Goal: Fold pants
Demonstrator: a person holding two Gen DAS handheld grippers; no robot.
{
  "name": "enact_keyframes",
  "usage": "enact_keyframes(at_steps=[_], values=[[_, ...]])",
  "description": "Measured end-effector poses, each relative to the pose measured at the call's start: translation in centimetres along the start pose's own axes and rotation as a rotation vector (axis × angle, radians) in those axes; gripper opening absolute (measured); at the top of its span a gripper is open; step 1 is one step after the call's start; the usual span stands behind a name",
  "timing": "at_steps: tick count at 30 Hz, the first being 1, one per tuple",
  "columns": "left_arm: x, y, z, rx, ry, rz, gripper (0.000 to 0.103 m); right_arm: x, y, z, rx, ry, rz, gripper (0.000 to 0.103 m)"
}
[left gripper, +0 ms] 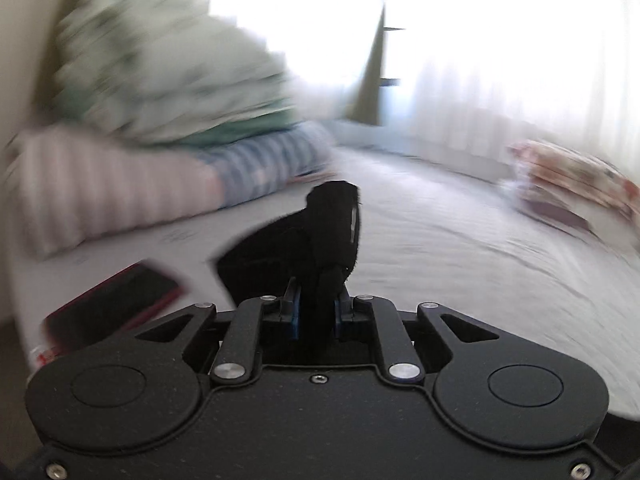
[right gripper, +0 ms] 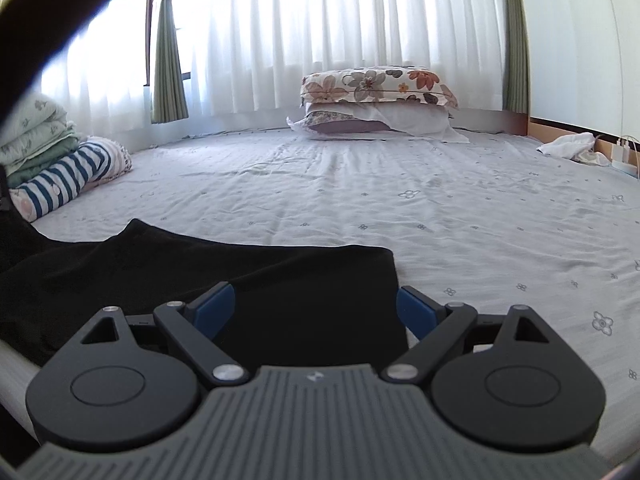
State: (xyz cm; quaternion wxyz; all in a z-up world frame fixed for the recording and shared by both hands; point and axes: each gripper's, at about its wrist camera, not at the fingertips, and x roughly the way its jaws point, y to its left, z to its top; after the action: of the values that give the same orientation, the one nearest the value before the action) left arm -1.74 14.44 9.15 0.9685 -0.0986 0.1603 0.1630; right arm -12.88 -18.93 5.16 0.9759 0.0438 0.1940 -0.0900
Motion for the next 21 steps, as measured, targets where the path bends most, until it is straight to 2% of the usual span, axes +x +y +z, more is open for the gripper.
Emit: enact_keyframes(at_steps=[2,6,9,11,14,15,17,18,19,21], values=[[-2.0,-3.9,-0.4,0.067,-0.023,-0.096,0.013,-0.3,-0.7,0.0,0.015,0.001,-0.011,0.095],[-6.3,-11.2,-2.3,0.172,-0.026,-0.341,0.013,-0.9,-2.3,-0.2,0.049,0.004,-0.047,0.095],[-8.3,-16.3,-5.5,0.242,0.057,-0.522,0.014,-1.2,-3.9,-0.4,0.099,0.019,-0.079,0.095],[-8.7,-19.4,-8.5,0.314,0.147,-0.597,0.014,-1.3,-5.2,-0.7,0.143,0.044,-0.078,0.095],[-8.3,-22.4,-13.3,0.417,0.328,-0.655,0.018,-1.3,-6.7,-1.0,0.207,0.086,-0.046,0.095],[-8.4,-22.5,-14.3,0.436,0.352,-0.66,0.021,-1.3,-7.0,-1.1,0.221,0.094,-0.034,0.095],[-9.5,-22.0,-15.0,0.479,0.314,-0.659,0.027,-1.3,-7.4,-1.1,0.254,0.102,-0.004,0.095],[-10.0,-21.5,-14.8,0.491,0.297,-0.667,0.035,-1.1,-7.7,-1.1,0.277,0.104,0.019,0.095],[-10.4,-20.9,-14.3,0.487,0.289,-0.672,0.044,-0.9,-7.7,-1.0,0.298,0.107,0.044,0.095],[-10.9,-19.4,-13.0,0.444,0.277,-0.676,0.049,-0.4,-7.2,-0.9,0.326,0.111,0.087,0.095]])
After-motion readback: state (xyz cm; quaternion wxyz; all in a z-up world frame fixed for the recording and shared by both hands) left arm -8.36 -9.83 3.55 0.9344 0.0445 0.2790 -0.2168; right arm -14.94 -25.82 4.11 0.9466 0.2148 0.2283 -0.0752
